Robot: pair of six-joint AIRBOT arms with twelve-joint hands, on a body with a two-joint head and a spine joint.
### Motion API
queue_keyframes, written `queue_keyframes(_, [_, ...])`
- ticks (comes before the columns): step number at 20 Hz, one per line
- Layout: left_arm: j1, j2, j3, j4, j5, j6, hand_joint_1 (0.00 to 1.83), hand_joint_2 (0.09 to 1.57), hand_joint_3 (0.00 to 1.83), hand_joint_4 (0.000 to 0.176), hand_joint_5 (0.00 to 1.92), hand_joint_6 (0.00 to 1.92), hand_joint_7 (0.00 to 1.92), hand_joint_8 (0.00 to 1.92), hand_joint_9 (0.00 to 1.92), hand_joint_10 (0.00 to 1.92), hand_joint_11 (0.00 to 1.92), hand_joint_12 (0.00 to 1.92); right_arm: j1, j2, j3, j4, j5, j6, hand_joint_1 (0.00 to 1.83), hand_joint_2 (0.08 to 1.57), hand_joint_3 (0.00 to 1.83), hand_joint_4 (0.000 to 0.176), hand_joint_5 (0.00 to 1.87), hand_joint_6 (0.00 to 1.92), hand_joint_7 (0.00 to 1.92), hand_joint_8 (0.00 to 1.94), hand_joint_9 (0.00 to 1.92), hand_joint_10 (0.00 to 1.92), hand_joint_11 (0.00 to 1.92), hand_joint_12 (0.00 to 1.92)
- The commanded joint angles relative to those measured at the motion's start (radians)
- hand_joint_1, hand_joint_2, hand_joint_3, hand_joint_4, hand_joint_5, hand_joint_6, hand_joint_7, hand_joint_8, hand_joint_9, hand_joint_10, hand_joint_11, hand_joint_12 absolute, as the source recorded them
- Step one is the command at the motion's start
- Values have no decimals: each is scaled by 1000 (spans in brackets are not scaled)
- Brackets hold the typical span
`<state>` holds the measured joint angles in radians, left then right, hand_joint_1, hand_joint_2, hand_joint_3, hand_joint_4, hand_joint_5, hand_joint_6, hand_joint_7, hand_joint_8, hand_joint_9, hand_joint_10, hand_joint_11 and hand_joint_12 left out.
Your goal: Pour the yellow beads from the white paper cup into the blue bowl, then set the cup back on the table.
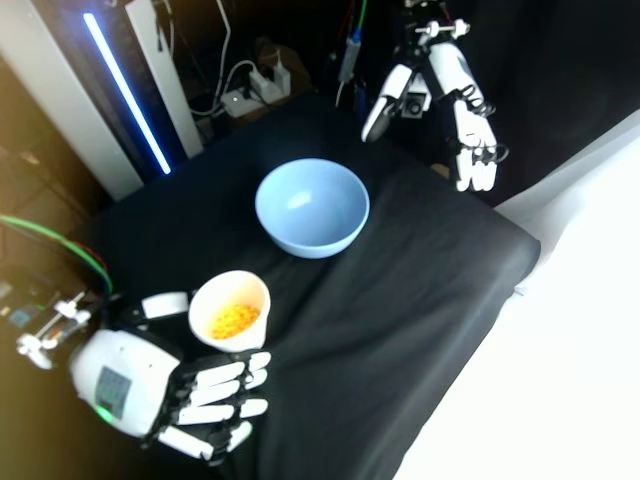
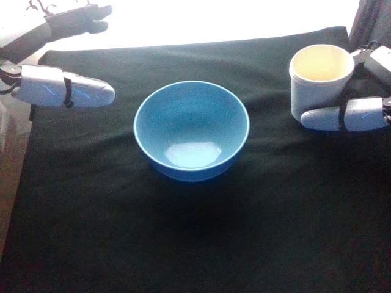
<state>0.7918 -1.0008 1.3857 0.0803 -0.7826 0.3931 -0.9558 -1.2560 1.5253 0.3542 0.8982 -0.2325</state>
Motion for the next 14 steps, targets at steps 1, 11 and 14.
queue_keyframes(1, [-6, -4, 7, -30, -114, -10, 775, 881, 2, 0, 155, 0, 336, 0, 247, 6, 0, 493, 16, 10, -3, 5, 151, 13, 1154, 1052, 2, 0, 1128, 726, 877, 4, 668, 17, 0, 1244])
queue_keyframes(11, [-1, -11, 14, -30, -114, -17, 710, 861, 1, 0, 215, 4, 370, 0, 317, 3, 0, 726, 137, 35, -29, -161, 171, 13, 1261, 1054, 0, 0, 1223, 651, 1033, 813, 1036, 5, 341, 1098])
queue_keyframes(14, [0, -14, 16, -30, -113, -18, 677, 862, 1, 6, 209, 1, 389, 5, 326, 4, 0, 705, 161, 35, -27, -192, 153, 13, 1247, 1064, 0, 1, 1168, 680, 1040, 874, 1067, 19, 359, 1099])
